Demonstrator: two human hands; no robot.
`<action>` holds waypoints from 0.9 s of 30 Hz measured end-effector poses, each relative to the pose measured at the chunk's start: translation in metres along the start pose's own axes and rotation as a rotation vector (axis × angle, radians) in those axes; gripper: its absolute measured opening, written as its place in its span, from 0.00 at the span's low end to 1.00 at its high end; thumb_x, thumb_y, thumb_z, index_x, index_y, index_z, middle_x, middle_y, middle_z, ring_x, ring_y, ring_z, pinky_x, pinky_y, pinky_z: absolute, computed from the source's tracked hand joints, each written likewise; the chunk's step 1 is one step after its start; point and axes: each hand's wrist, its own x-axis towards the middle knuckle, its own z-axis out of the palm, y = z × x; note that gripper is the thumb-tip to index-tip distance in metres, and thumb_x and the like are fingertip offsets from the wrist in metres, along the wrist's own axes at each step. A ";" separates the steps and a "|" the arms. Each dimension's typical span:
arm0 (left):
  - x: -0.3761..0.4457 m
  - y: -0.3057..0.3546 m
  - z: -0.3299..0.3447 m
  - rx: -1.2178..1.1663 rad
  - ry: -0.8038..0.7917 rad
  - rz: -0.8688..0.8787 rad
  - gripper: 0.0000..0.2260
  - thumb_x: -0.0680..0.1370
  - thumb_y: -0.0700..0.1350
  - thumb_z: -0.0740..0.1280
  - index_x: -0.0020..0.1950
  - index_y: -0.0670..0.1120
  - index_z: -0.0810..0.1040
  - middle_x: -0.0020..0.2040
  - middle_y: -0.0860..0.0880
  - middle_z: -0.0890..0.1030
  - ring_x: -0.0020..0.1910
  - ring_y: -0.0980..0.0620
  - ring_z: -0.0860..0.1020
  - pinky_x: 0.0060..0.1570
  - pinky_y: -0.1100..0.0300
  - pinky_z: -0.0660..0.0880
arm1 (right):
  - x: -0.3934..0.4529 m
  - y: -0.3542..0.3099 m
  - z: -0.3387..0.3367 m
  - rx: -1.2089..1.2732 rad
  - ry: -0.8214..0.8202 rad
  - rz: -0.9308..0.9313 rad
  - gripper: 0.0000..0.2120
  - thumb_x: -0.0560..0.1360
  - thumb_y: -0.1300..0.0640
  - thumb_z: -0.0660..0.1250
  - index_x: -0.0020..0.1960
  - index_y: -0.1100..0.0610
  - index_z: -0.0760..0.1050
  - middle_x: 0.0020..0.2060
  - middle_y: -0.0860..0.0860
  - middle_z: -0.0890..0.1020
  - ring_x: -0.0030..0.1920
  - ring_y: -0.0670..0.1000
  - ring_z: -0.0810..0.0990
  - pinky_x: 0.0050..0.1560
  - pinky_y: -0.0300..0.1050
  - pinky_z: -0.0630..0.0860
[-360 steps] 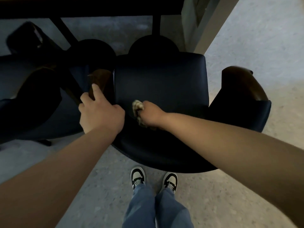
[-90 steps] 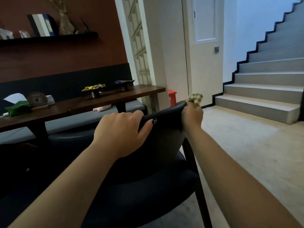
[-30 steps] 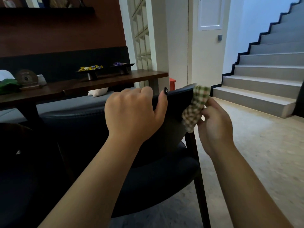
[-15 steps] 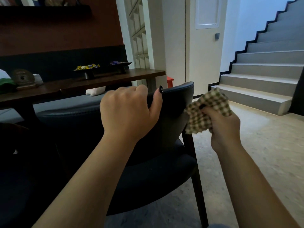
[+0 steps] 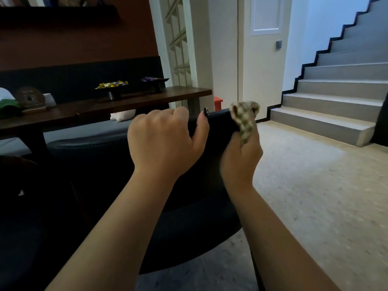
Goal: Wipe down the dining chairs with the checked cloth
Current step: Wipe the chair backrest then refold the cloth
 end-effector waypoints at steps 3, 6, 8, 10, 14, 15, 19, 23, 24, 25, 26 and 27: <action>0.000 0.000 0.001 0.005 0.006 0.001 0.23 0.81 0.57 0.55 0.29 0.48 0.68 0.23 0.52 0.65 0.21 0.52 0.62 0.28 0.61 0.56 | -0.027 0.020 -0.003 -0.157 -0.120 -0.285 0.26 0.80 0.56 0.55 0.74 0.67 0.57 0.72 0.63 0.65 0.73 0.58 0.63 0.73 0.42 0.62; 0.001 0.001 -0.001 0.006 -0.012 -0.008 0.23 0.81 0.57 0.55 0.29 0.48 0.69 0.23 0.51 0.66 0.21 0.52 0.63 0.28 0.61 0.58 | -0.058 0.062 -0.019 -0.312 -0.314 -0.435 0.28 0.80 0.58 0.55 0.76 0.65 0.48 0.76 0.60 0.55 0.76 0.58 0.57 0.74 0.46 0.59; 0.000 0.001 -0.001 0.012 -0.020 -0.010 0.23 0.81 0.57 0.55 0.29 0.48 0.69 0.23 0.51 0.67 0.21 0.52 0.63 0.28 0.60 0.59 | -0.074 0.086 -0.035 -0.310 -0.441 -0.403 0.30 0.80 0.57 0.54 0.78 0.59 0.44 0.78 0.53 0.50 0.76 0.57 0.57 0.72 0.49 0.62; -0.001 0.001 0.000 0.016 -0.010 -0.007 0.23 0.81 0.57 0.55 0.29 0.48 0.70 0.23 0.52 0.67 0.21 0.52 0.64 0.28 0.61 0.58 | -0.074 0.093 -0.047 -0.205 -0.400 -0.337 0.27 0.79 0.59 0.54 0.76 0.61 0.53 0.76 0.53 0.59 0.72 0.56 0.65 0.70 0.47 0.67; -0.001 0.001 0.001 0.015 0.008 -0.010 0.24 0.81 0.57 0.54 0.29 0.47 0.72 0.23 0.51 0.68 0.21 0.51 0.64 0.29 0.61 0.58 | -0.014 0.044 -0.042 0.069 0.006 0.044 0.18 0.82 0.57 0.55 0.70 0.55 0.68 0.65 0.51 0.77 0.64 0.49 0.76 0.64 0.52 0.74; -0.001 0.001 0.001 0.015 0.011 -0.012 0.24 0.81 0.57 0.54 0.30 0.47 0.73 0.23 0.51 0.68 0.21 0.51 0.65 0.29 0.60 0.58 | 0.003 0.030 -0.037 0.066 0.042 0.041 0.20 0.80 0.57 0.55 0.72 0.54 0.66 0.68 0.52 0.74 0.67 0.50 0.73 0.66 0.52 0.72; -0.002 0.001 0.001 0.000 -0.002 -0.013 0.24 0.82 0.57 0.54 0.32 0.46 0.75 0.23 0.51 0.69 0.22 0.50 0.66 0.30 0.59 0.61 | 0.021 0.012 -0.002 -0.042 0.012 -0.162 0.25 0.79 0.52 0.54 0.73 0.61 0.63 0.70 0.57 0.70 0.70 0.55 0.69 0.69 0.52 0.68; -0.002 0.002 -0.001 -0.005 -0.021 -0.028 0.25 0.82 0.57 0.53 0.32 0.46 0.75 0.24 0.51 0.70 0.22 0.50 0.67 0.31 0.58 0.63 | -0.017 0.067 -0.003 -0.211 -0.061 -0.081 0.28 0.79 0.48 0.54 0.73 0.65 0.62 0.66 0.60 0.74 0.67 0.56 0.72 0.68 0.49 0.68; -0.002 0.002 -0.001 -0.003 -0.024 -0.030 0.25 0.82 0.57 0.53 0.32 0.46 0.75 0.23 0.51 0.69 0.22 0.51 0.66 0.30 0.59 0.62 | -0.033 0.079 -0.007 -0.198 -0.094 0.001 0.29 0.79 0.46 0.52 0.73 0.64 0.63 0.65 0.59 0.75 0.67 0.54 0.73 0.68 0.48 0.69; -0.001 0.002 -0.001 -0.002 -0.021 -0.029 0.24 0.82 0.57 0.54 0.31 0.47 0.74 0.23 0.51 0.69 0.22 0.51 0.65 0.30 0.60 0.61 | -0.049 0.089 -0.011 -0.182 -0.121 0.074 0.29 0.79 0.46 0.51 0.71 0.64 0.65 0.63 0.58 0.76 0.65 0.53 0.74 0.67 0.48 0.69; -0.001 0.002 -0.001 -0.001 -0.012 -0.024 0.24 0.82 0.57 0.54 0.31 0.47 0.74 0.23 0.51 0.68 0.21 0.52 0.64 0.30 0.61 0.59 | -0.060 0.094 -0.014 -0.183 -0.139 0.170 0.25 0.80 0.48 0.51 0.68 0.64 0.68 0.59 0.58 0.78 0.62 0.54 0.76 0.65 0.50 0.71; 0.000 0.002 -0.001 0.003 -0.005 -0.019 0.24 0.82 0.57 0.54 0.30 0.47 0.74 0.23 0.51 0.68 0.21 0.52 0.64 0.29 0.61 0.57 | -0.066 0.100 -0.015 -0.186 -0.154 0.280 0.19 0.81 0.53 0.52 0.62 0.64 0.72 0.53 0.58 0.80 0.57 0.55 0.78 0.61 0.51 0.74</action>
